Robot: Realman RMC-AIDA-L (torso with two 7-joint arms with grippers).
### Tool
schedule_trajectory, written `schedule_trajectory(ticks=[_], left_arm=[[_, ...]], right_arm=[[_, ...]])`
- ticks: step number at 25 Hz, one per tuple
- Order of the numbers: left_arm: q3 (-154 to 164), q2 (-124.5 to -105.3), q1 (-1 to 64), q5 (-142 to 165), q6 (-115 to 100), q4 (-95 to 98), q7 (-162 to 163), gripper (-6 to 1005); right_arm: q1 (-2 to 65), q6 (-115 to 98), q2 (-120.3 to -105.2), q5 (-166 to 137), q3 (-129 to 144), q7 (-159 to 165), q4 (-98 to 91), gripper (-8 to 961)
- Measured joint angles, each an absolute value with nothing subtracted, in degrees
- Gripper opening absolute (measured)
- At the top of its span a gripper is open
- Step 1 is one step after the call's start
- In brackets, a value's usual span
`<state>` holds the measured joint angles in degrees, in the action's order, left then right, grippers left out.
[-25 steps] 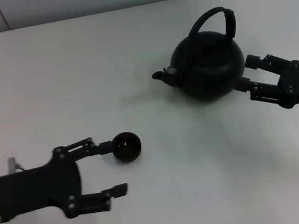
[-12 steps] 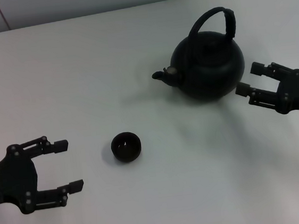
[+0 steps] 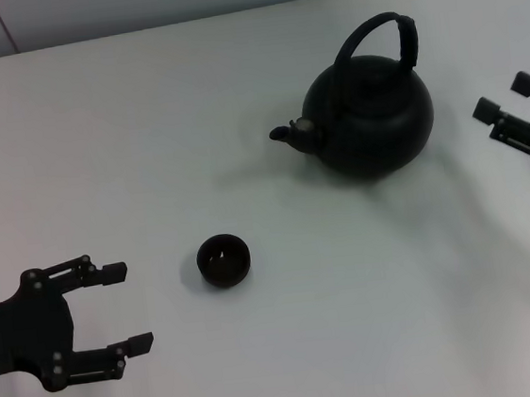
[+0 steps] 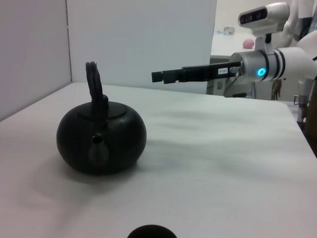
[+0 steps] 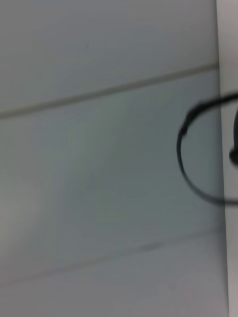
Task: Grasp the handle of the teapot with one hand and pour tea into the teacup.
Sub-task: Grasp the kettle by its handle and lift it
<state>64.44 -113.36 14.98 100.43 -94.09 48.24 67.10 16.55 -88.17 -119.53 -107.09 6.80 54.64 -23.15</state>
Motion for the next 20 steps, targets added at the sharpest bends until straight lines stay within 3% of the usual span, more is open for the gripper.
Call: schedule_trajectory(ticks=[20], left_arm=[[63.7, -113.57, 14.0, 100.4, -93.8, 48.2, 66.8, 834]], right_arm=[[24.1, -80.4, -119.39, -107.0, 3.1, 50.3, -17.0, 809]])
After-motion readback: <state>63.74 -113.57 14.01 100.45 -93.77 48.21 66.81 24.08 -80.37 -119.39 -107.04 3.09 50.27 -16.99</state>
